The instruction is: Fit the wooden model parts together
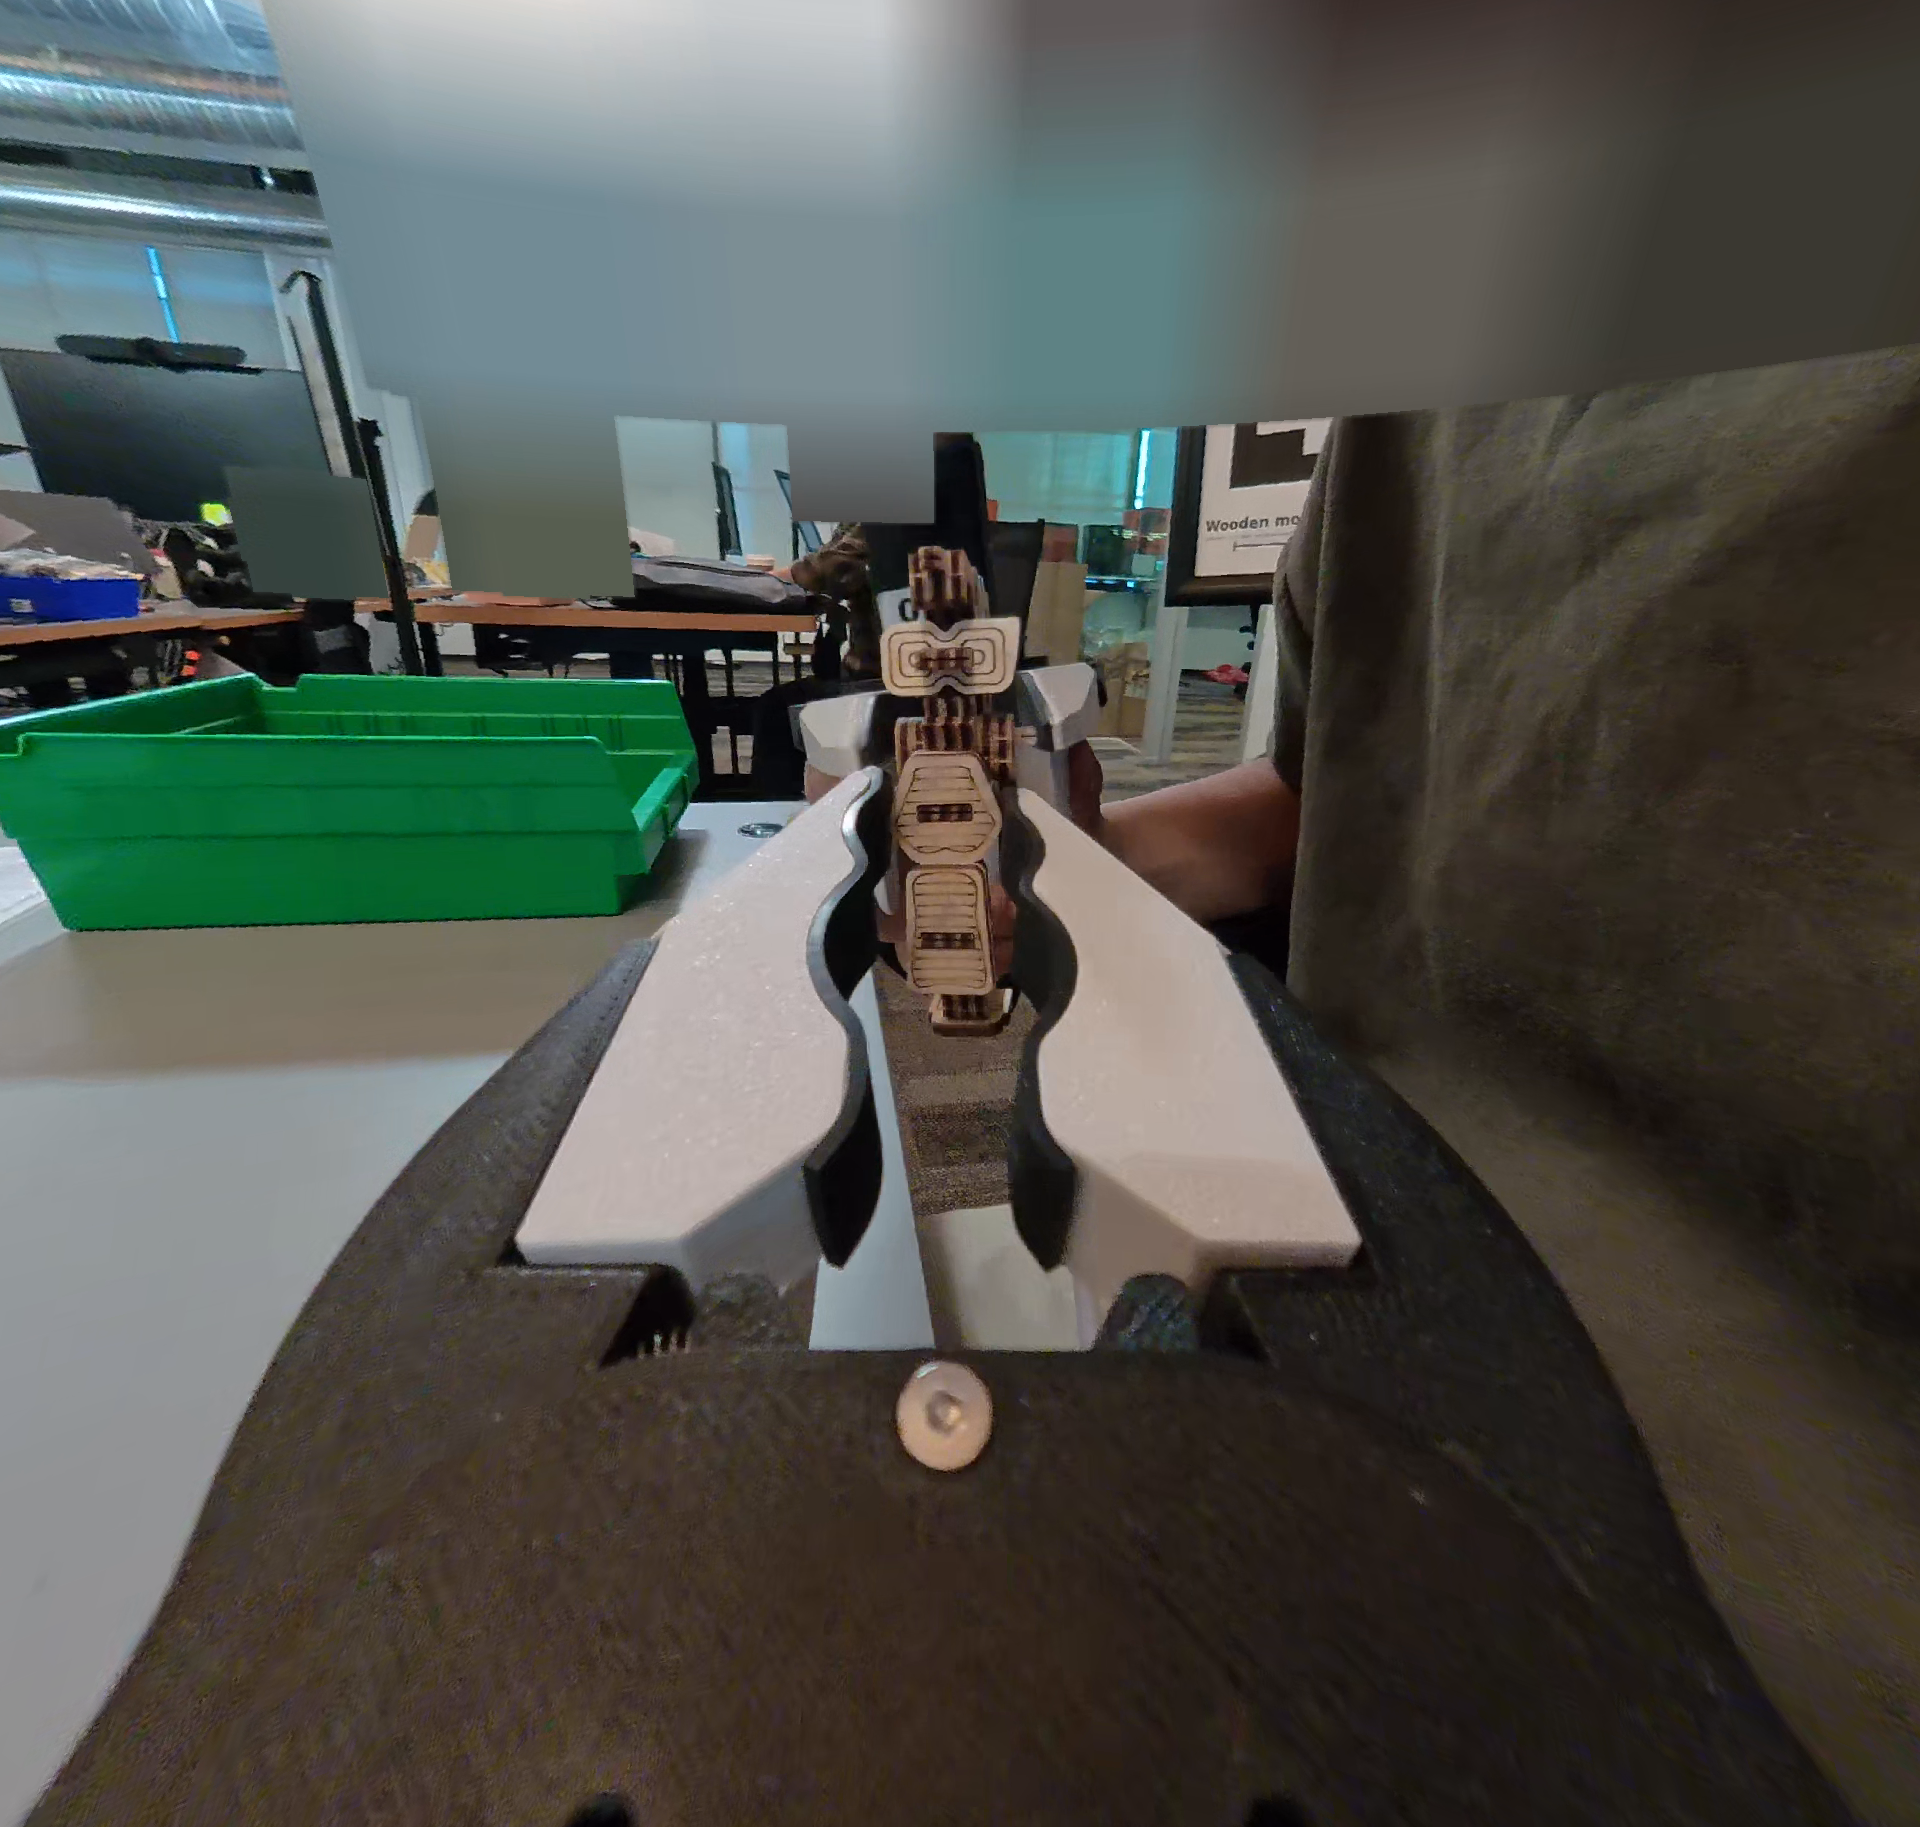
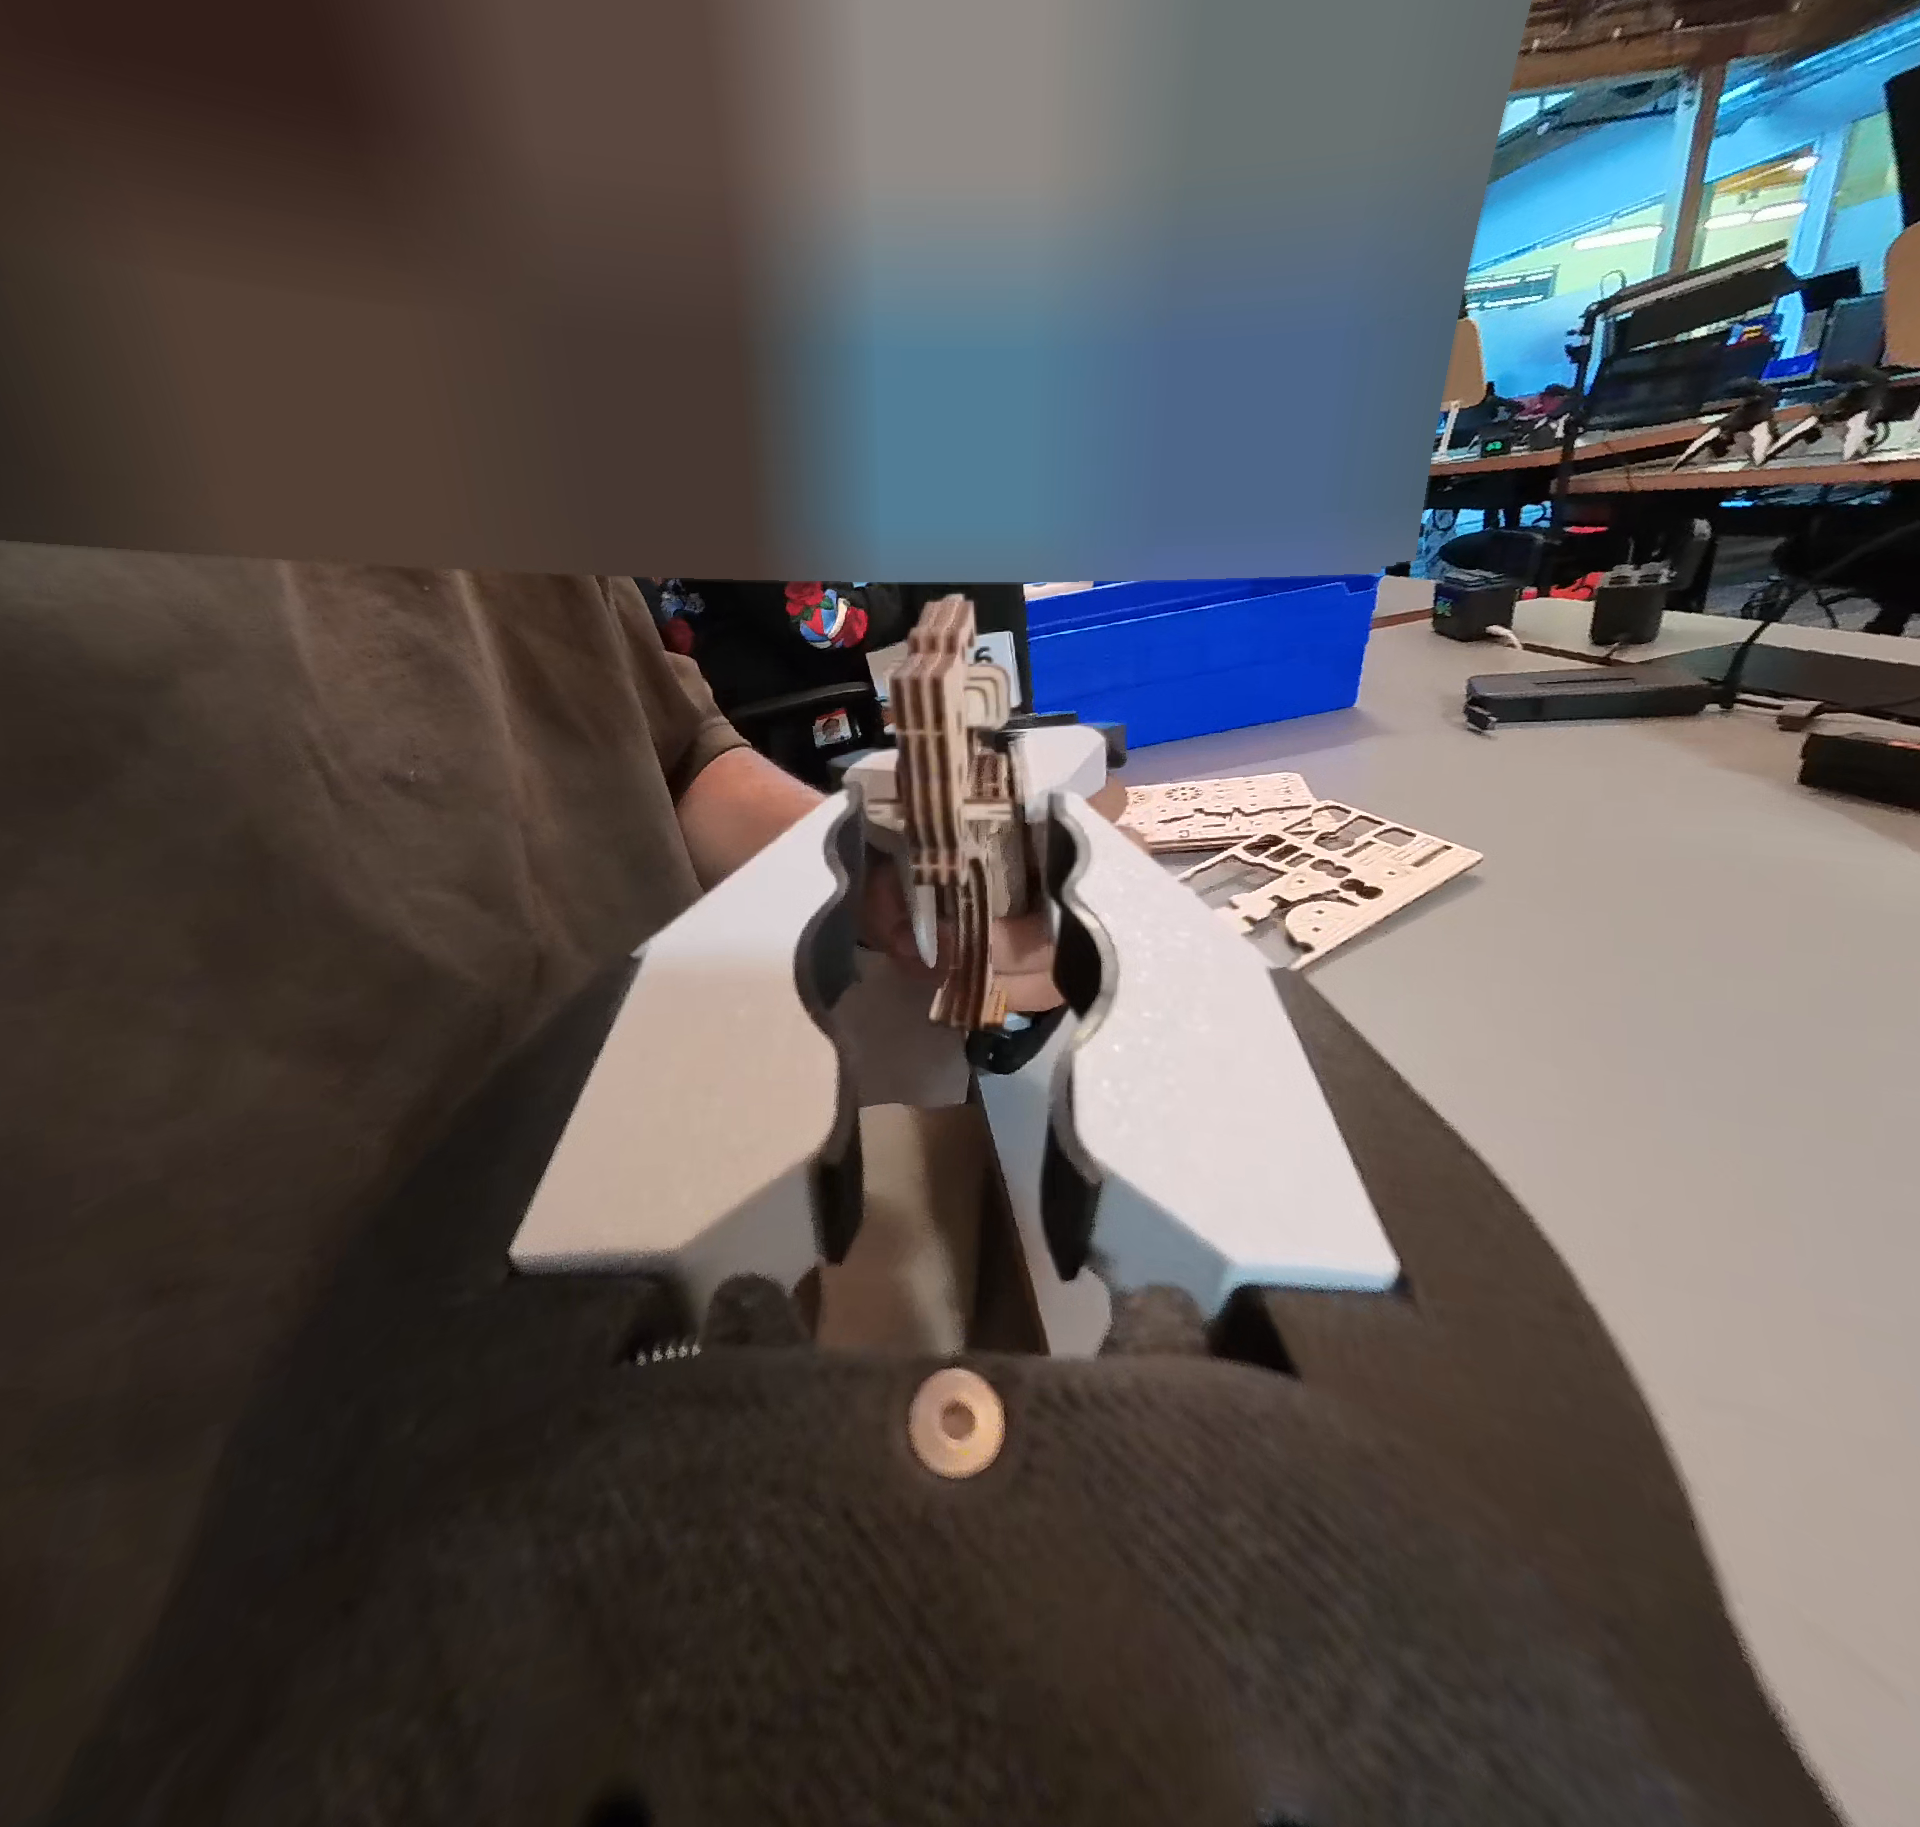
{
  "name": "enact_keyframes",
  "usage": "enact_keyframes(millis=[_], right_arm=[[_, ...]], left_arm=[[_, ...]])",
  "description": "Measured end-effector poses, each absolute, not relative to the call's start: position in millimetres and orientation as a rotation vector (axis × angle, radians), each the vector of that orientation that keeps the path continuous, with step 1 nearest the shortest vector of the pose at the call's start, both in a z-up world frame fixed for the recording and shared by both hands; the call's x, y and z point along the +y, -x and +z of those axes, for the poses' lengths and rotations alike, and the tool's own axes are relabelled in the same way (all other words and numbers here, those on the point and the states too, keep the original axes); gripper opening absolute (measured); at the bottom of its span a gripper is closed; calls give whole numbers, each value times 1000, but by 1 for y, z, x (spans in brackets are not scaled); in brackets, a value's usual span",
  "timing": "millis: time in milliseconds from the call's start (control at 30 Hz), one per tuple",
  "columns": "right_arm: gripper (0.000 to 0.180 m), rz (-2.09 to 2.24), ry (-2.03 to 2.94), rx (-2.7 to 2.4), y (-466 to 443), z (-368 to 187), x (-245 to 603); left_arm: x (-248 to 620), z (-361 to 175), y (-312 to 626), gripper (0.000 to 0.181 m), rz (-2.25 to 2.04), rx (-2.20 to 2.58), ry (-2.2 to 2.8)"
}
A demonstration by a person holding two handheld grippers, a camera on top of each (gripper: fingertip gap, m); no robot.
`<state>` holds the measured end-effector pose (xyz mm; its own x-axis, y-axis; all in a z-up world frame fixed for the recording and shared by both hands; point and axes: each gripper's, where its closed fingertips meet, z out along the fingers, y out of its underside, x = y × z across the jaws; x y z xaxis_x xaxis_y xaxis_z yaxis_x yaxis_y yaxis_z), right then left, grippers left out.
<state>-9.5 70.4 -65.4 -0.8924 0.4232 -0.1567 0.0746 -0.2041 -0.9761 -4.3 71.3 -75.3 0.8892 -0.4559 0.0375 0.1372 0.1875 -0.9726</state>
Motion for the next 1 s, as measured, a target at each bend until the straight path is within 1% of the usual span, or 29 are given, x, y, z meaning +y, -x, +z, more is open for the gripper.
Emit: enact_keyframes(millis=[33, 100, 500, 1000], right_arm=[[28, 2199, 578, -1825, 8, -66, 69], [26, 2192, 572, -1828, 8, -65, 69], [25, 2105, 599, -1803, 16, -67, 72], [26, 2200, 619, -1788, 14, -63, 72]], left_arm=[[72, -76, 5, 18, -420, 283, 1325], [72, -76, 5, 18, -413, 281, 1324], [73, -71, 13, 18, -413, 232, 1319], [72, -68, 9, 18, -553, 194, 1294]])
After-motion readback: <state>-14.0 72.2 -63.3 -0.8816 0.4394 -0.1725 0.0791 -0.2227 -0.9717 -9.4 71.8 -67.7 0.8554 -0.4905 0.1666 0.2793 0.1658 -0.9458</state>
